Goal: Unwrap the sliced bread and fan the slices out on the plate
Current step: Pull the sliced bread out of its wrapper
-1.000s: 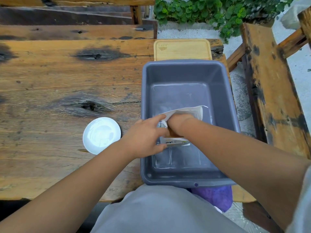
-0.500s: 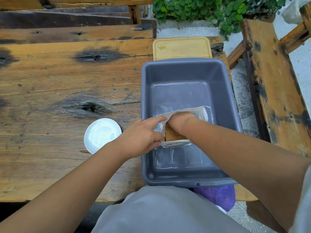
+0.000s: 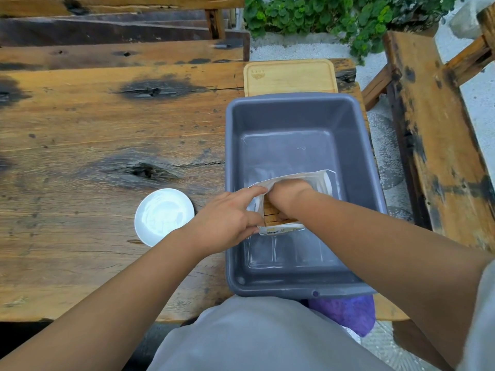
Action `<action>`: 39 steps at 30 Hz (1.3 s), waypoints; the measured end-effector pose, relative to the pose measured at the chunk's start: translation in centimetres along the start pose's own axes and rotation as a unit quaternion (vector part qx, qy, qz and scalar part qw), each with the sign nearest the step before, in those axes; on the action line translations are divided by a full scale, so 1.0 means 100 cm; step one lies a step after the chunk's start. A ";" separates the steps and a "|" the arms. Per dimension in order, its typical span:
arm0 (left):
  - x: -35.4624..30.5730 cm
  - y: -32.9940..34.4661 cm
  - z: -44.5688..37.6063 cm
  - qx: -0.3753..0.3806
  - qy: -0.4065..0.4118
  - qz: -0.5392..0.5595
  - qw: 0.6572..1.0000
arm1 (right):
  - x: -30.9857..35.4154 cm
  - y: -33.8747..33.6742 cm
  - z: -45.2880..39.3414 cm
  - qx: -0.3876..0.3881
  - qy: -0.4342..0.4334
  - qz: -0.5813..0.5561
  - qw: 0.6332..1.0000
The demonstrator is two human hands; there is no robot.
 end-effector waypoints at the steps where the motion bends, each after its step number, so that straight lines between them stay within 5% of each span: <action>1: 0.000 0.000 0.000 -0.001 0.001 0.001 1.000 | 0.002 0.000 0.000 -0.005 -0.004 0.021 1.000; 12: 0.004 0.005 -0.001 -0.011 -0.008 0.008 1.000 | 0.011 0.012 -0.016 -0.060 0.021 0.112 0.992; 21: 0.004 0.006 -0.004 -0.017 -0.009 0.001 1.000 | 0.007 0.014 -0.030 -0.041 0.056 0.076 0.995; 39: -0.004 -0.003 -0.010 -0.026 -0.017 -0.006 0.999 | 0.007 0.000 0.009 -0.141 0.038 0.025 0.989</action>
Point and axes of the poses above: each hand's wrist, its own z-axis away from the middle knuckle, its own y-axis out of the palm, x = y × z, the point moved 10 cm from there along -z, towards the middle knuckle, and after that the axes turned 15 degrees about x, right-handed, at the moved point
